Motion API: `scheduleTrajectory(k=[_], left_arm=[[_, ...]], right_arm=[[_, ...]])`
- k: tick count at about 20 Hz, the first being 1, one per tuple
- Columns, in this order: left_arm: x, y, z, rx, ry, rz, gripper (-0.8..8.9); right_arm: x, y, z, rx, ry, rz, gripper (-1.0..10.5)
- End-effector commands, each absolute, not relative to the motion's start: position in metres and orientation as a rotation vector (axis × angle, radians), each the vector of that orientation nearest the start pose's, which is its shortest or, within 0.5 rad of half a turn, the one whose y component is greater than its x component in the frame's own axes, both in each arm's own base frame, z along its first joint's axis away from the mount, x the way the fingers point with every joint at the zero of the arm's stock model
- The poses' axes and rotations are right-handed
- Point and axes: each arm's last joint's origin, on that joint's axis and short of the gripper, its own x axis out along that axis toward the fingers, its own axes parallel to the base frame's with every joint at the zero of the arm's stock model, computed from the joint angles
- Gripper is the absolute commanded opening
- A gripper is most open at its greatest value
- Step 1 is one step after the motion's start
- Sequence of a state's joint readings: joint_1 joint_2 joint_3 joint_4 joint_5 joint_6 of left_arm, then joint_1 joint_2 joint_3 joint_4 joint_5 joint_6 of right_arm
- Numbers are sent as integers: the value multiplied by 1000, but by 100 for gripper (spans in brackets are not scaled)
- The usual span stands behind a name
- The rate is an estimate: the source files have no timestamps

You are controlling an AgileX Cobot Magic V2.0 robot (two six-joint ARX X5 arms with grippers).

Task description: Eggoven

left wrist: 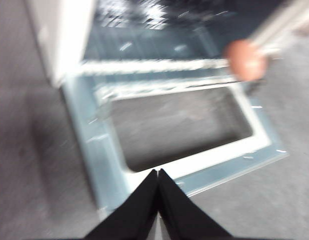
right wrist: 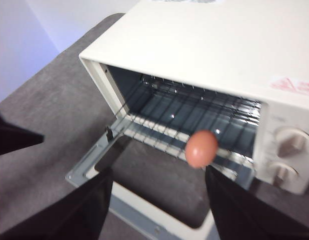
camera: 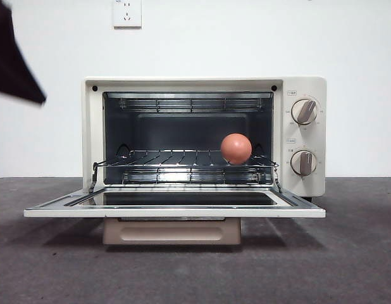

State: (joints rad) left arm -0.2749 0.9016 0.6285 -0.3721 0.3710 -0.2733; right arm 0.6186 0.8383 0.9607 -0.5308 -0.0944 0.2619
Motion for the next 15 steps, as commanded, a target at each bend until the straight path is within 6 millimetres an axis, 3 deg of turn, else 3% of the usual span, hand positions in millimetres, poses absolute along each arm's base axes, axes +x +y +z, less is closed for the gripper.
scheduleTrajectory(k=[1,8,15], left_arm=[[187,-52,230,-344,770,-533,6],[231,-40,177,-400,899,-510,6],[252,-43,142,-425,949,-519,6]], right_arm=[[119,89,361,123,446,634,297],[91,67,372,163,356,630,297],[88,65,371,180,373,626,297]])
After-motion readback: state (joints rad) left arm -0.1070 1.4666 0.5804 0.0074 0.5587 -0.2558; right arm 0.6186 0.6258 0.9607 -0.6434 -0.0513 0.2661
